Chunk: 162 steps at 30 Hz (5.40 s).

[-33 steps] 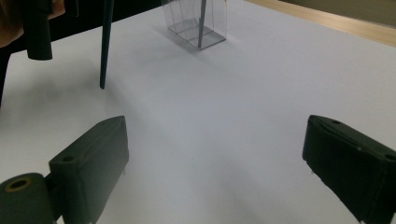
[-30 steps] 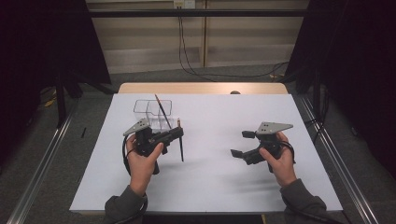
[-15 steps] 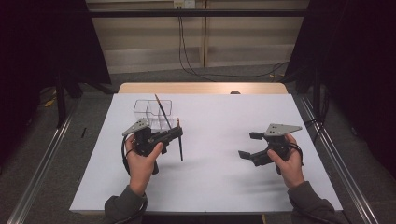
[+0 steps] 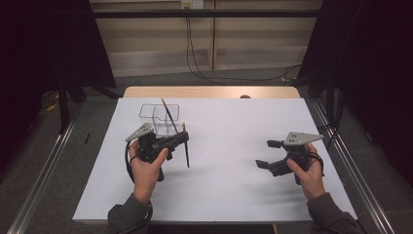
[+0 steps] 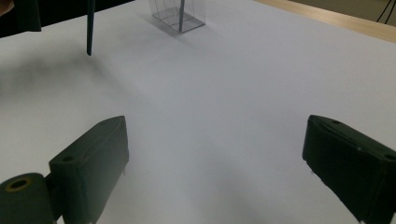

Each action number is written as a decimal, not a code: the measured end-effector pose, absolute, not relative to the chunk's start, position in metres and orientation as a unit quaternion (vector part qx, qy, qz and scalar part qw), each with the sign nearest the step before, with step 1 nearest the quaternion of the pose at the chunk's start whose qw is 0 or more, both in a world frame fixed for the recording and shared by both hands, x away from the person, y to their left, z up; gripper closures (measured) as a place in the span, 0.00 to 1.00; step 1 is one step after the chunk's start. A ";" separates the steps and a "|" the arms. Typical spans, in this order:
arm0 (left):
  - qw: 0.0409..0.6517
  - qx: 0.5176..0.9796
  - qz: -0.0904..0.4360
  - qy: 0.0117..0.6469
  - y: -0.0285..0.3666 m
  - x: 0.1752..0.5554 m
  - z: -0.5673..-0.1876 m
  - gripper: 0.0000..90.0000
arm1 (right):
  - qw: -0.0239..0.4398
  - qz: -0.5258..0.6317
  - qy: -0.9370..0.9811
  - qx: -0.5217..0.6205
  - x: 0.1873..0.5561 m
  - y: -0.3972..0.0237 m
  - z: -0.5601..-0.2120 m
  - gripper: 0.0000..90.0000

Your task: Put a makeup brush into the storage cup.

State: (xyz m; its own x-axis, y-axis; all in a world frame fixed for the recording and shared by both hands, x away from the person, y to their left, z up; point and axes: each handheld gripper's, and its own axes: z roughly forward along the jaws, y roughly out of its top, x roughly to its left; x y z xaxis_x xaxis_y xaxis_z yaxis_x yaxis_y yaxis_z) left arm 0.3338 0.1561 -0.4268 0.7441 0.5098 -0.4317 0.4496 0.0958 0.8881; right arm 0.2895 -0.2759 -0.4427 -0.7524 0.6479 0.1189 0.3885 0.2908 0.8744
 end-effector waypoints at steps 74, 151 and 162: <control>0.666 0.643 0.081 0.370 0.168 0.360 -0.385 0.93 | 0.133 0.528 0.771 0.329 0.268 -0.309 -0.451 0.08; 0.648 0.635 0.159 0.390 0.177 0.417 -0.358 0.93 | 0.134 0.533 0.770 0.325 0.268 -0.312 -0.451 0.08; 0.645 0.627 0.166 0.403 0.179 0.423 -0.360 0.93 | 0.133 0.532 0.772 0.321 0.269 -0.311 -0.452 0.08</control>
State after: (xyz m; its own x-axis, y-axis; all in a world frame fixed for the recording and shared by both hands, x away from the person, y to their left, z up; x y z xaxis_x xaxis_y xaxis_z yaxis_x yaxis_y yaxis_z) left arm 0.4233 0.1792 -0.3603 0.6197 0.7198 -0.3128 0.2923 0.1582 0.9431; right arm 0.2686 -0.3111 -0.4520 -0.7578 0.6382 0.1359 0.3541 0.2274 0.9071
